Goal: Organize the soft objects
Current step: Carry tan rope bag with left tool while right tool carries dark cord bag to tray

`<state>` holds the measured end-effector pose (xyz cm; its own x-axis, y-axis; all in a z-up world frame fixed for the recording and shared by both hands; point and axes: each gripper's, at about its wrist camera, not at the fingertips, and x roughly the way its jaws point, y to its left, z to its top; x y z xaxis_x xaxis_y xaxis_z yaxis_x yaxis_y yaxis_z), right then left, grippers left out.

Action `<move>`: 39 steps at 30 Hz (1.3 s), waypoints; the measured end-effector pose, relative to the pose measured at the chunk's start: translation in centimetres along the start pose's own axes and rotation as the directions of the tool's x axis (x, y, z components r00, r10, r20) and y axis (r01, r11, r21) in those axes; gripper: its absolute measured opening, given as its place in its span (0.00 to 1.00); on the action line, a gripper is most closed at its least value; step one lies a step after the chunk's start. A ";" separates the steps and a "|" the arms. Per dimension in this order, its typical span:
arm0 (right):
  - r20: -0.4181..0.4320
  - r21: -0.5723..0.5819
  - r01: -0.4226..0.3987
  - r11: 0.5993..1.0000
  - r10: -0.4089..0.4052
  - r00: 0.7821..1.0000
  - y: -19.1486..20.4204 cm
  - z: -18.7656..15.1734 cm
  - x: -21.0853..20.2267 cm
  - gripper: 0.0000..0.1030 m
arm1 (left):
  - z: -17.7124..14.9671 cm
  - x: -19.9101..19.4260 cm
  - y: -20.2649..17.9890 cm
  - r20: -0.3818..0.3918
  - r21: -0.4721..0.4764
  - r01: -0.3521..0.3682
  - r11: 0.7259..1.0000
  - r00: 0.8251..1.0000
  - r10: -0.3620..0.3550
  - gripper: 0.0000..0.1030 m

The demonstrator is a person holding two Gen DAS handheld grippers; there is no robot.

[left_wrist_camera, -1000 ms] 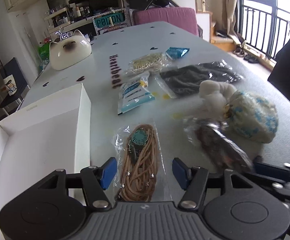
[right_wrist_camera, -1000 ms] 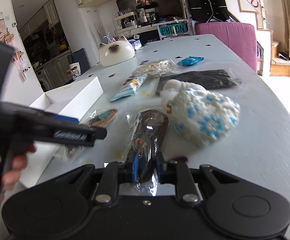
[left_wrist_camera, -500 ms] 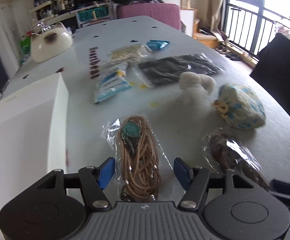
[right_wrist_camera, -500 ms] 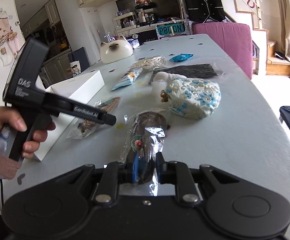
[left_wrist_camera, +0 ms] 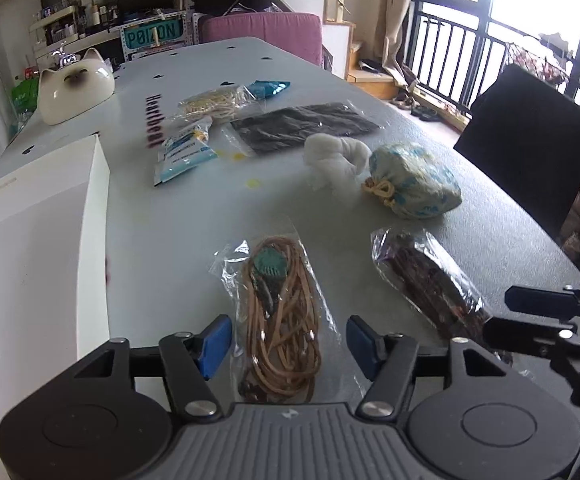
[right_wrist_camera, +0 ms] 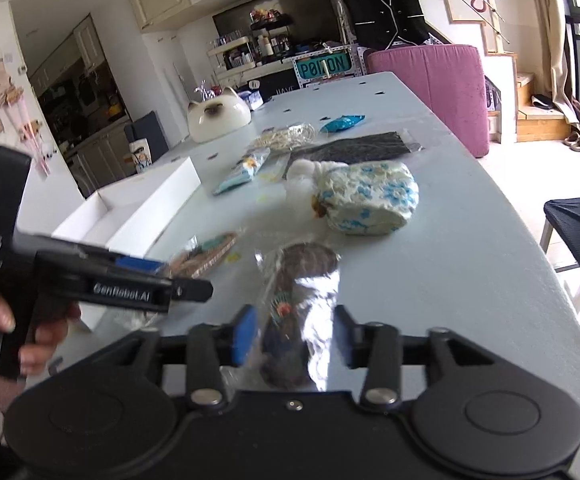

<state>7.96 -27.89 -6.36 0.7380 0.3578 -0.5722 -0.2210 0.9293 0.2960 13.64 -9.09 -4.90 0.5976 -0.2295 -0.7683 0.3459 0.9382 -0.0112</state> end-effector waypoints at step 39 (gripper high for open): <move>0.121 0.003 0.108 0.994 -0.108 0.987 5.6 3.0 -0.2 0.24 | -0.6 -6.7 3.4 0.253 -0.147 0.057 0.987 0.967 -0.018 0.44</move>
<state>8.51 -23.02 -2.33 0.8289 0.2420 -0.5044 -0.1381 0.9622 0.2346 10.38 -4.16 -0.13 0.7548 -0.3043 -0.5811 0.2691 0.9516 -0.1488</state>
